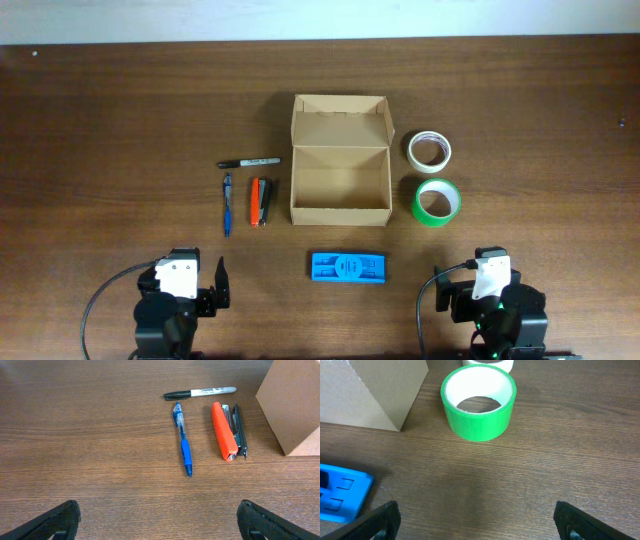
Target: Pack container
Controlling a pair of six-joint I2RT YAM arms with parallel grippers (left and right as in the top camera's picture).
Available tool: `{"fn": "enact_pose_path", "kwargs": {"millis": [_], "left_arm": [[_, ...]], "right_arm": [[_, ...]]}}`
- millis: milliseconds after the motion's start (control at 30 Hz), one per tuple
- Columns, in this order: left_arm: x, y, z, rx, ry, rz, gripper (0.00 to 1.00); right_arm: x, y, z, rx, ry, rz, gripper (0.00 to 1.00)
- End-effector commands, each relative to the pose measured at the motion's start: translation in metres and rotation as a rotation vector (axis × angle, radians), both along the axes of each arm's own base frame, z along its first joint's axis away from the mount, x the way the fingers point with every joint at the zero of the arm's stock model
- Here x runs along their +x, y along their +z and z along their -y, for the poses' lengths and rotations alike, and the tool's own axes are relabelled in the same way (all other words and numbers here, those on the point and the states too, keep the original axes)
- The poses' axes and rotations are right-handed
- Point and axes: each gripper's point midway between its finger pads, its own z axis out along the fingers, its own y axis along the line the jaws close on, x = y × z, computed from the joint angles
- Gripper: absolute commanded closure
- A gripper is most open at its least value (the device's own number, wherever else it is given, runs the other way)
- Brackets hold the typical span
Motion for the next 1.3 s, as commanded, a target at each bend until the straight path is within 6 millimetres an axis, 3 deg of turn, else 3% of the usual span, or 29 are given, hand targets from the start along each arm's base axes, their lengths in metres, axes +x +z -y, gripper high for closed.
{"fn": "enact_pose_path", "kwargs": {"millis": [0, 1267], "left_arm": [[0.0003, -0.0011, -0.0005, 0.017, -0.009, 0.005, 0.01], [0.0003, -0.0011, -0.0005, 0.017, -0.009, 0.005, 0.0]], "right_arm": [[0.0008, -0.0017, 0.0014, 0.007, -0.013, 0.005, 0.01], [0.0033, 0.003, 0.0015, 0.007, -0.013, 0.024, 0.01]]}}
